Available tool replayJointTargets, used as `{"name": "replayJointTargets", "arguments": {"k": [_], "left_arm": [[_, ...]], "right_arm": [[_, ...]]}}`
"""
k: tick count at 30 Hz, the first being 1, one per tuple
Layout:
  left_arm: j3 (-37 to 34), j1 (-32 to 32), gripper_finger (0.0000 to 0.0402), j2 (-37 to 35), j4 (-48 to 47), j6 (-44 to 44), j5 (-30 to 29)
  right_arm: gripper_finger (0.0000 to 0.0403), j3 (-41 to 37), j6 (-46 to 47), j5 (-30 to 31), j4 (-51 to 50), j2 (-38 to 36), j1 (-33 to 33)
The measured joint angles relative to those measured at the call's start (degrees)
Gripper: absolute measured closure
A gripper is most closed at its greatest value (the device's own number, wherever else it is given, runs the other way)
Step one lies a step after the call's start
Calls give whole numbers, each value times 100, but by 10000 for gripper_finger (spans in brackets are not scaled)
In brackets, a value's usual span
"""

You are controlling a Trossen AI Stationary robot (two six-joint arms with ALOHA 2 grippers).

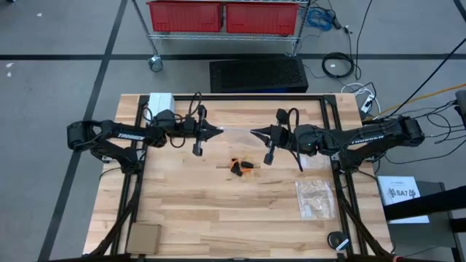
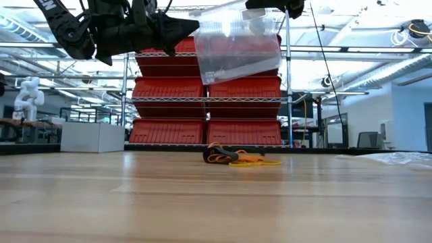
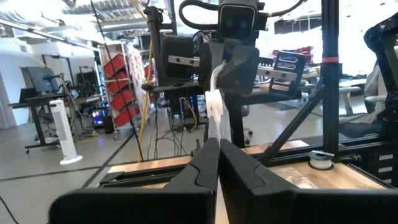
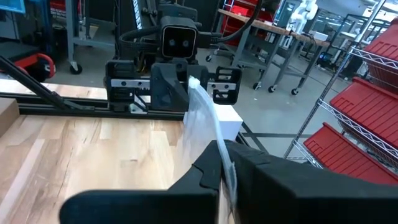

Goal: Sort rubber bands
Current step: Open the top left transparent zip bag

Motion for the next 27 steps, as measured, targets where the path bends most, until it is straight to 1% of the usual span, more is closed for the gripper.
{"name": "replayJointTargets", "arguments": {"k": [7, 11, 15, 19, 23, 27], "left_arm": [[0, -104, 353, 0, 110, 2, 0], [0, -105, 348, 0, 128, 4, 0], [0, -105, 361, 0, 104, 4, 0], [0, -105, 393, 0, 105, 56, 0], [0, -105, 397, 0, 110, 179, 0], [0, -100, 398, 0, 97, 201, 0]], "right_arm": [[403, 0, 2, 0, -7, 0, 0], [403, 0, 4, 0, -7, 2, 0], [403, 0, 7, 0, -5, 2, 0], [403, 0, -6, -3, -19, 2, 0], [403, 0, 47, -286, -213, 2, -19], [394, 0, 220, -280, -407, 2, -44]]}}
